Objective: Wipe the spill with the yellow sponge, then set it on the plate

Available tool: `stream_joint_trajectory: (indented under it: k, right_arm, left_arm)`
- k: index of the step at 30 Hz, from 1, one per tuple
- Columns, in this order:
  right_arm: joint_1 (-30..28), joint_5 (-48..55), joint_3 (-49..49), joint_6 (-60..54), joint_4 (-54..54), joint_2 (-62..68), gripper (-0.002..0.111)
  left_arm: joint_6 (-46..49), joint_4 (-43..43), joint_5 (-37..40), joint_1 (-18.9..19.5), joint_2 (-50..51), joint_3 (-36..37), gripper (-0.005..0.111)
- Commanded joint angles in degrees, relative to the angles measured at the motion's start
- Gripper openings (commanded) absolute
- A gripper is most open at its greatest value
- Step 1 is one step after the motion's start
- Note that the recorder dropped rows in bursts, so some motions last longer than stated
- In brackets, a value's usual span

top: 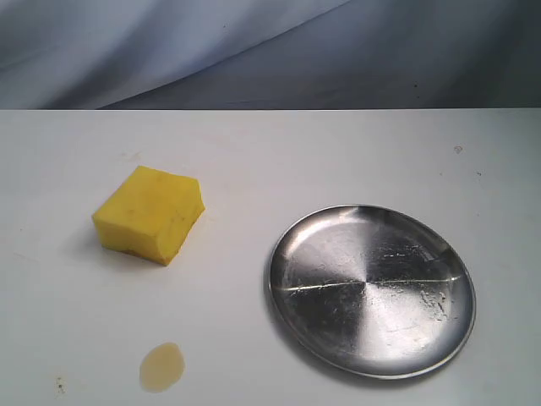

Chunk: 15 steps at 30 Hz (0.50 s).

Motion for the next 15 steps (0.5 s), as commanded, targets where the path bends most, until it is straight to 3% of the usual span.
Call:
stream_joint_trajectory:
  k: [1,9,15]
  right_arm:
    - [-0.4,-0.2,0.2,0.0,0.2,-0.4,0.000]
    - [-0.4,-3.8,0.2,0.0,0.6,-0.4,0.000]
    - [-0.4,-19.4,0.2,9.5,16.7,-0.4,0.000]
  left_arm:
    - [0.0,-0.1,-0.4,-0.4,-0.2,0.3,0.000]
    - [0.0,-0.1,-0.4,-0.4,-0.2,0.3,0.000]
    - [0.0,-0.1,-0.4,-0.4,-0.2,0.3,0.000]
